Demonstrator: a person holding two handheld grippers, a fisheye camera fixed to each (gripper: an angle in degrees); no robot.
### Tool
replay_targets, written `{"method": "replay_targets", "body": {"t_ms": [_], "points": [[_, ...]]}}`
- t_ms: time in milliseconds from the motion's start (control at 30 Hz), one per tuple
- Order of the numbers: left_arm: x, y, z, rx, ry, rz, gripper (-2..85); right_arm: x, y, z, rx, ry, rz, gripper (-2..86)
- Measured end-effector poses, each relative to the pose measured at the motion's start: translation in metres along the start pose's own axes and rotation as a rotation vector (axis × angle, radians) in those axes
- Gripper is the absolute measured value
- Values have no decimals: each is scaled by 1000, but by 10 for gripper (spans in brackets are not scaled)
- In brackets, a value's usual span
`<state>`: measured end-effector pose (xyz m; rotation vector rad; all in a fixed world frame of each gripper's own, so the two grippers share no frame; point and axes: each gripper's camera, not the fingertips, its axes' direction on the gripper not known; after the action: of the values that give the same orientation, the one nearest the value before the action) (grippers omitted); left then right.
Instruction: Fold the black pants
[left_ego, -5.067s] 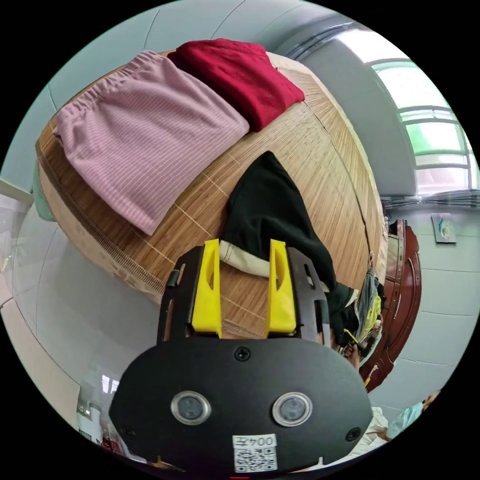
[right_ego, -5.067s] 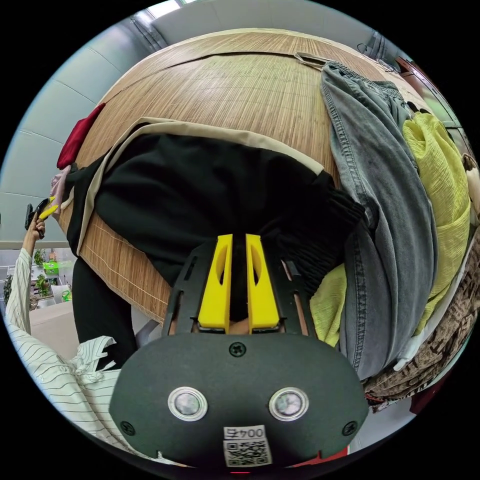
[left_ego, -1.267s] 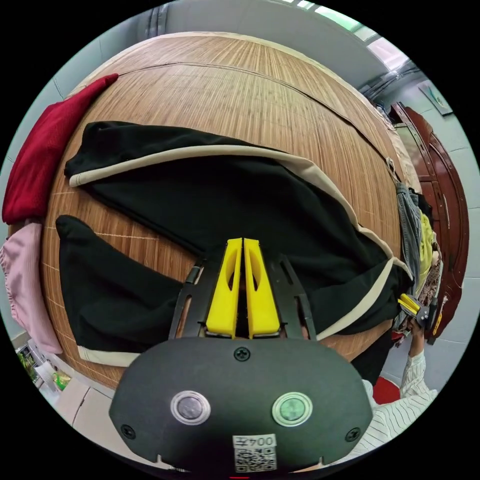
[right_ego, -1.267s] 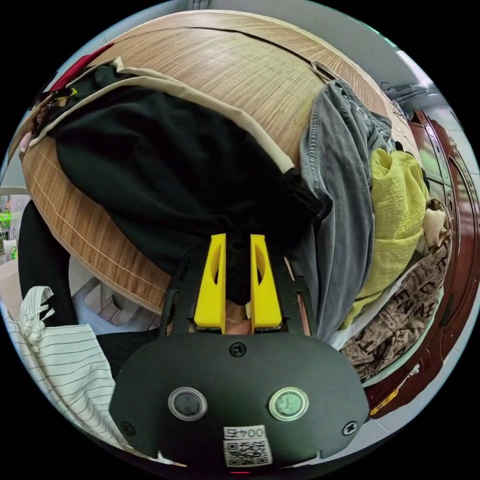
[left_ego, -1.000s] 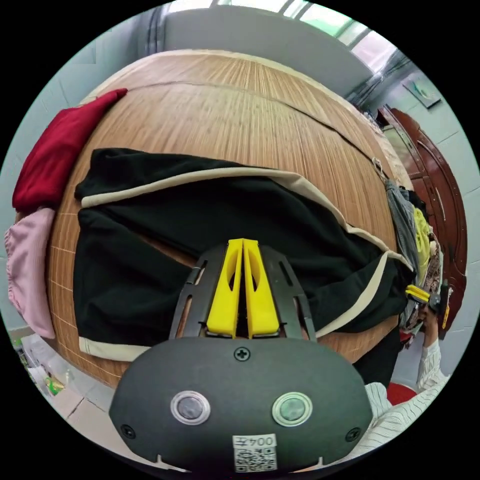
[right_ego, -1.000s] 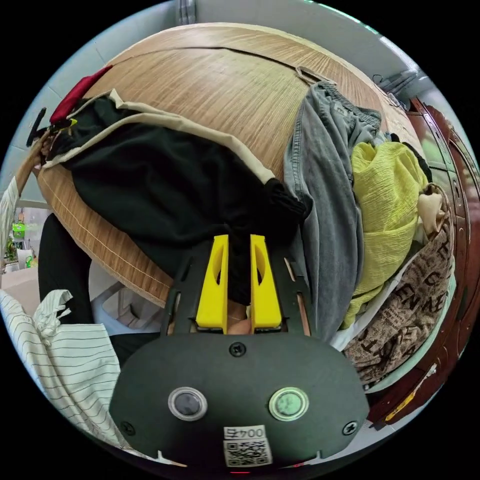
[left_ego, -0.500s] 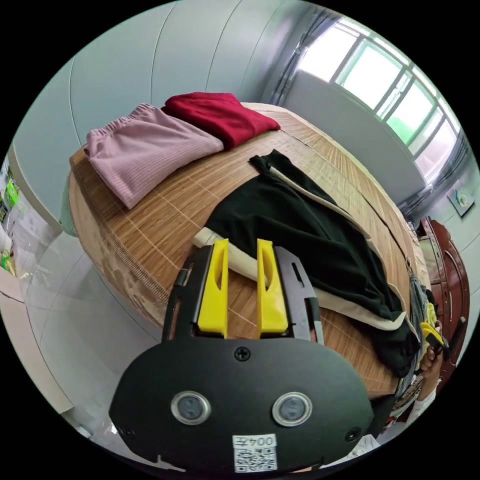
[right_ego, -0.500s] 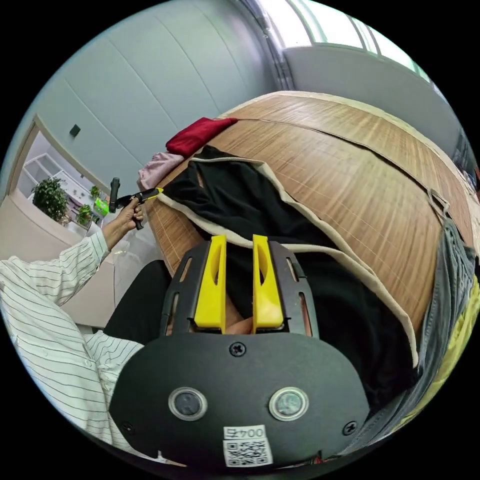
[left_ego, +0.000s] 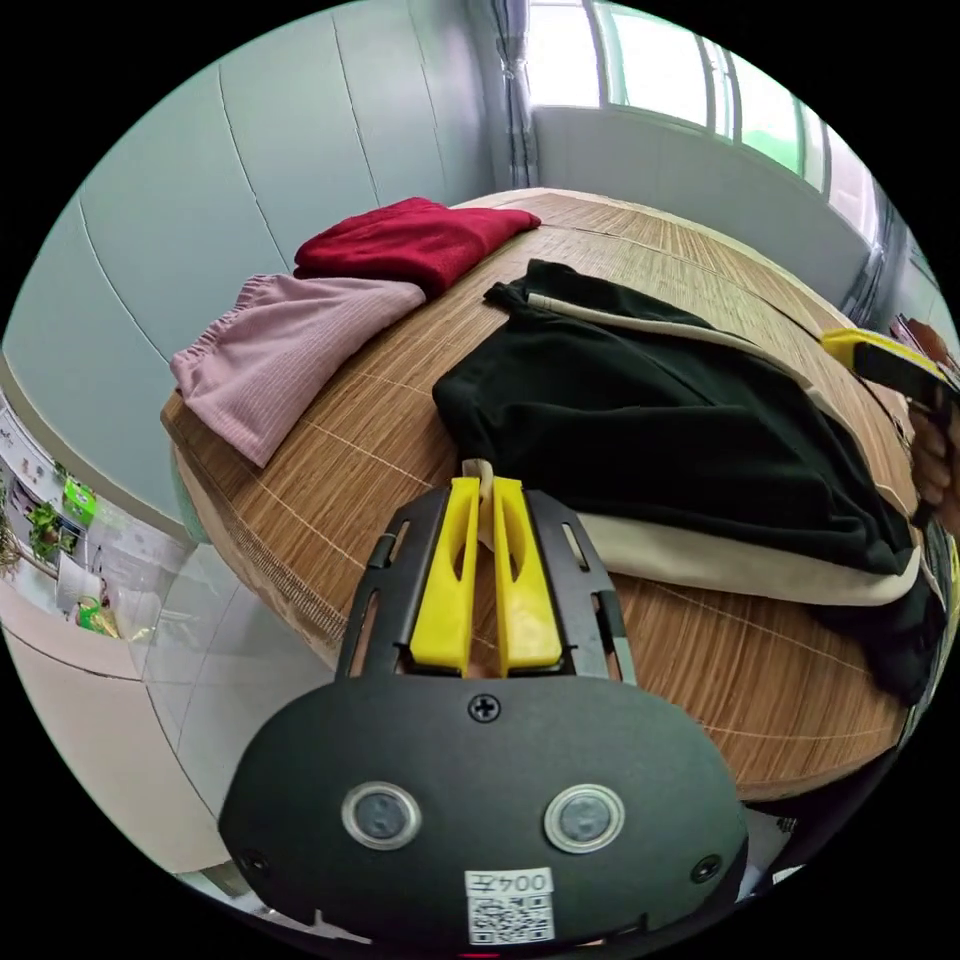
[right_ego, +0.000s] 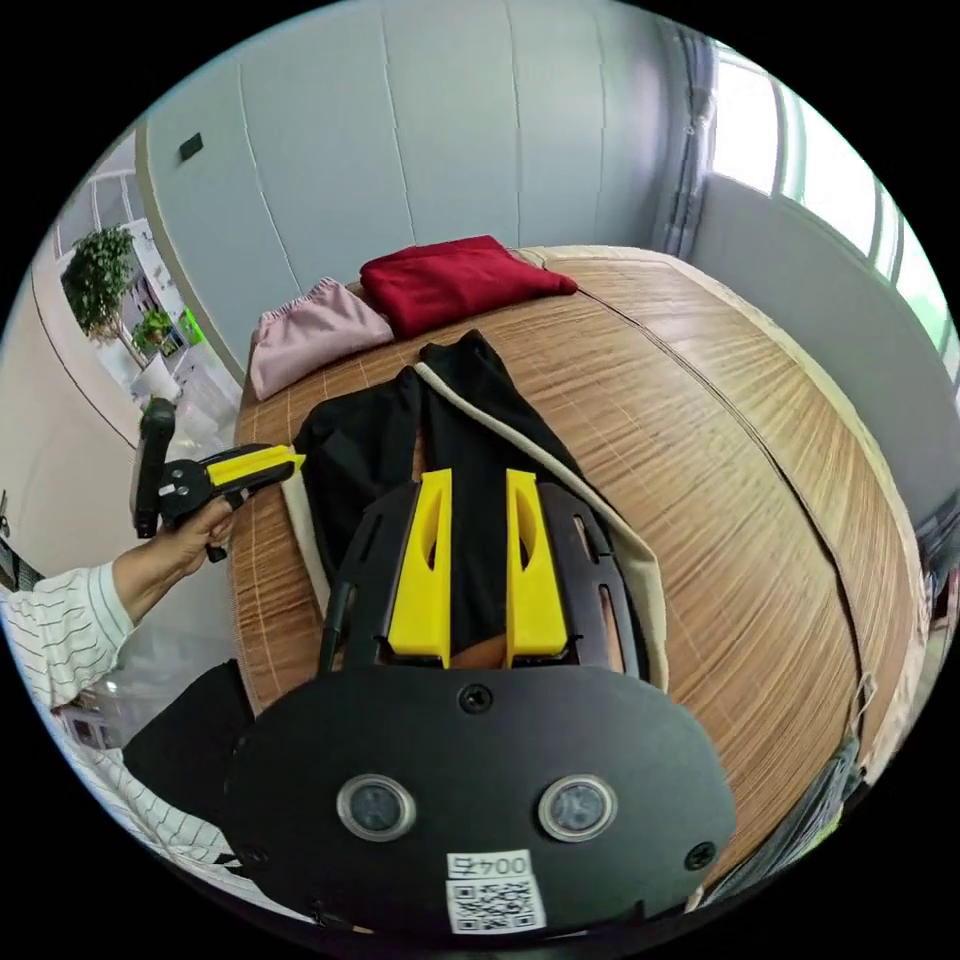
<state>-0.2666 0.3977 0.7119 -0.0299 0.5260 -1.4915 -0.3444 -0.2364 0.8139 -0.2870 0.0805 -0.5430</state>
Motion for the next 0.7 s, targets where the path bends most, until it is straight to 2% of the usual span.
{"method": "replay_targets", "body": {"t_ms": [100,333,433,600,700], "points": [[-33,13,0,33,143,-90,23,-16,-49,43,-46,23,-104,96],[-53,32,-7,89,150,-81,14,-60,-124,115,-148,135,-337,85],[-66,37,-10,95,186,-97,12,-59,-142,135,-206,161,-352,66],[-89,43,-13,95,248,-128,11,-55,-159,151,-278,96,-398,81],[-95,44,-16,97,241,-124,11,-45,-170,157,-284,139,-388,31]]}}
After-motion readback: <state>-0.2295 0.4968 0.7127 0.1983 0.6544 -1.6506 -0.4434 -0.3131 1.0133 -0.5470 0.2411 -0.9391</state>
